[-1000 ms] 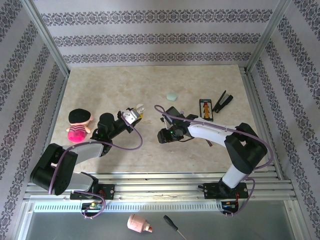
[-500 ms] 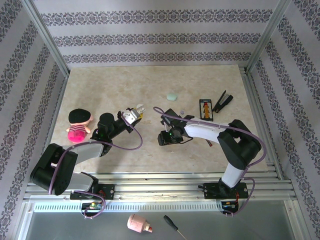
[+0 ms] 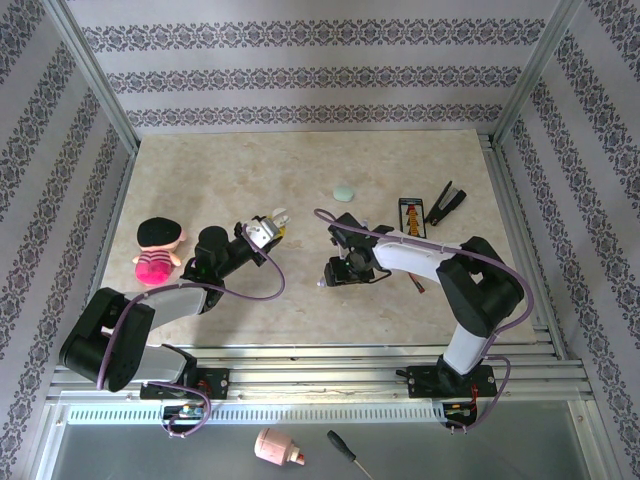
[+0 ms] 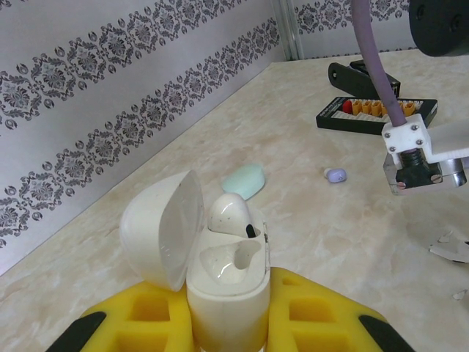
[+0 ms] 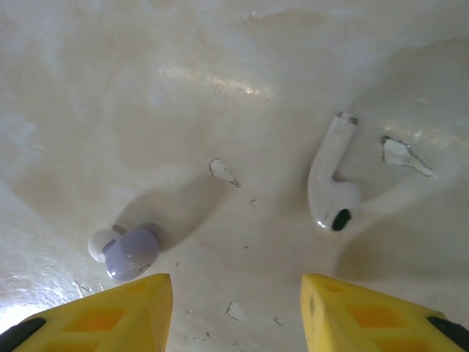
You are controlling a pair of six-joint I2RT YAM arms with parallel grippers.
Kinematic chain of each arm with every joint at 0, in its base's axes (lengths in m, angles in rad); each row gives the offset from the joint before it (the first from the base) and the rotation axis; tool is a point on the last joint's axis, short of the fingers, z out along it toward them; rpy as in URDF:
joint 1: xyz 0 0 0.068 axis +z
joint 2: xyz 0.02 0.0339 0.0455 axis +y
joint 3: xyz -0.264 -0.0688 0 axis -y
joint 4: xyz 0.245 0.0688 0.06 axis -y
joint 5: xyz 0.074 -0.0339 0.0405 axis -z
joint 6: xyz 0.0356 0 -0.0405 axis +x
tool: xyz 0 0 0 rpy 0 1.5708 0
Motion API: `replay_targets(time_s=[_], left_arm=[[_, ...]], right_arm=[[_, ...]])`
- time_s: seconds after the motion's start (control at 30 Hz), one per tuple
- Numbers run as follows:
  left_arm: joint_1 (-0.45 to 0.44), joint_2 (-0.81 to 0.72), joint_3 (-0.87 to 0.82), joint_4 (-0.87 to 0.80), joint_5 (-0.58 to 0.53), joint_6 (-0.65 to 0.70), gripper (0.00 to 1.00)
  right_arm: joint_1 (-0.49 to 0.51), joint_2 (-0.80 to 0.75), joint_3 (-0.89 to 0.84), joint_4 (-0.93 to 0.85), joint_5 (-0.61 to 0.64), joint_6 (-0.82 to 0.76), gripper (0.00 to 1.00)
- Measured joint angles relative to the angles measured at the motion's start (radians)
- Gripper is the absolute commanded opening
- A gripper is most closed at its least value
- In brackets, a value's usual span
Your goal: Insert wireless bluetooth earbuds into charging case
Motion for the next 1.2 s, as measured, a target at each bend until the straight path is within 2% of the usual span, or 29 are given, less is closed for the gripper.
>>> replay_targets(time_s=[0.4,0.73,1.2], left_arm=[[0.0,0.0,0.0,-0.002,-0.004,0.0,0.0],[0.0,0.0,0.0,-0.01,-0.006,0.0,0.0],[0.0,0.0,0.0,-0.013,-0.006,0.0,0.0]], right_arm=[[-0.057,0.047,0.074,-0.008,0.034,-0.039,0.5],[-0.058,0.106,0.126,-0.031,0.018,-0.1,0.5],[0.017,0.103,0.121,-0.034,-0.042,-0.092,0.5]])
